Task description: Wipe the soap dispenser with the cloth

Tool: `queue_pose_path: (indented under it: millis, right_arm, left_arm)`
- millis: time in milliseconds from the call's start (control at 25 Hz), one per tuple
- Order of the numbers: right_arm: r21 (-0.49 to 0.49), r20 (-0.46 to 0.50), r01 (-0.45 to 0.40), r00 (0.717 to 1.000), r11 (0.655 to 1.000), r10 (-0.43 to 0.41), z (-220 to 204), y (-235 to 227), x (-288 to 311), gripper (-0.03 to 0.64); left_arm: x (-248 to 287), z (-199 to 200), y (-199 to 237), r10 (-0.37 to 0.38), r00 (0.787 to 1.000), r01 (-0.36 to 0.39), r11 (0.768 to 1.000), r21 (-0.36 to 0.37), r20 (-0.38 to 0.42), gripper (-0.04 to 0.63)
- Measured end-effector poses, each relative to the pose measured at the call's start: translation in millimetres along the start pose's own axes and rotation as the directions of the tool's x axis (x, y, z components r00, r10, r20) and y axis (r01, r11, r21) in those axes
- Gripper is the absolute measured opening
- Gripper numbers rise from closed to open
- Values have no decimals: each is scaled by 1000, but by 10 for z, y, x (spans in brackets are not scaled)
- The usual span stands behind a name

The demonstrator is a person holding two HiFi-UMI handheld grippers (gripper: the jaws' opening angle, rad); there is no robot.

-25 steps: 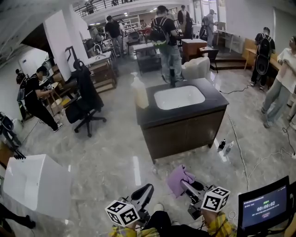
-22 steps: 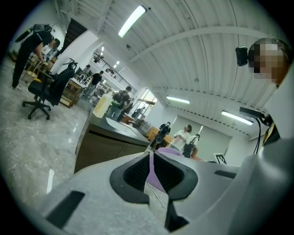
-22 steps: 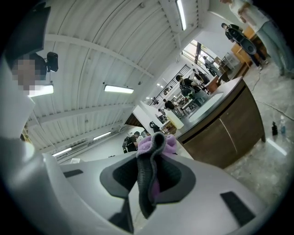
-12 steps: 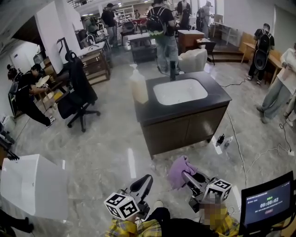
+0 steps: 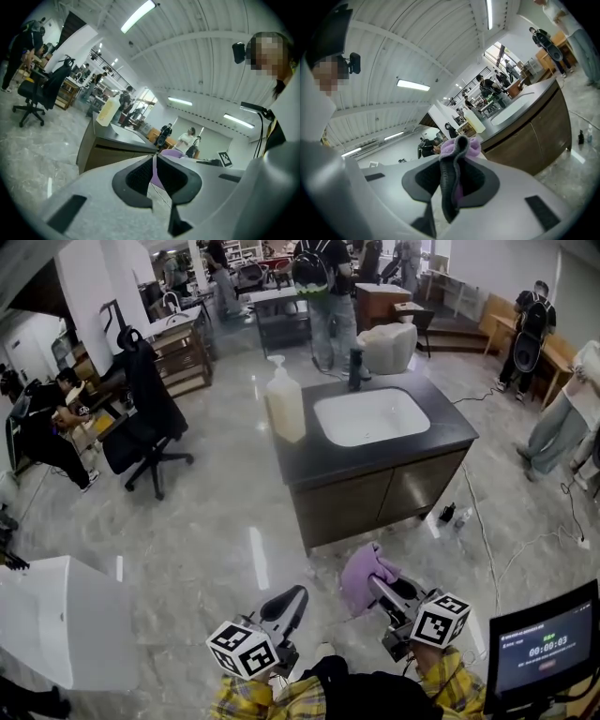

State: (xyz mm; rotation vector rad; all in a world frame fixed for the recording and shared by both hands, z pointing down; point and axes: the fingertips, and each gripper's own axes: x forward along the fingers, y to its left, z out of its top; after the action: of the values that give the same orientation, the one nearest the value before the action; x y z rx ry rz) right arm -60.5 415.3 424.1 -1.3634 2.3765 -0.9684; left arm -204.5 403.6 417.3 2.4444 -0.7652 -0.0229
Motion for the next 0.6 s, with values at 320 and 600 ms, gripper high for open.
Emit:
queue_pose_path:
  millis: [320,600]
  right_arm:
    - [3,-6,27,1000,1000,-27,-22,-42,429,80]
    - [2,-15,17,1000,1000,-17,173,-202,707,80]
  left_arm:
    - [-6,145,520,32,999,-33,998,-47,-6,29]
    - [194,319,756,61,998,-61,996,-64,3,29]
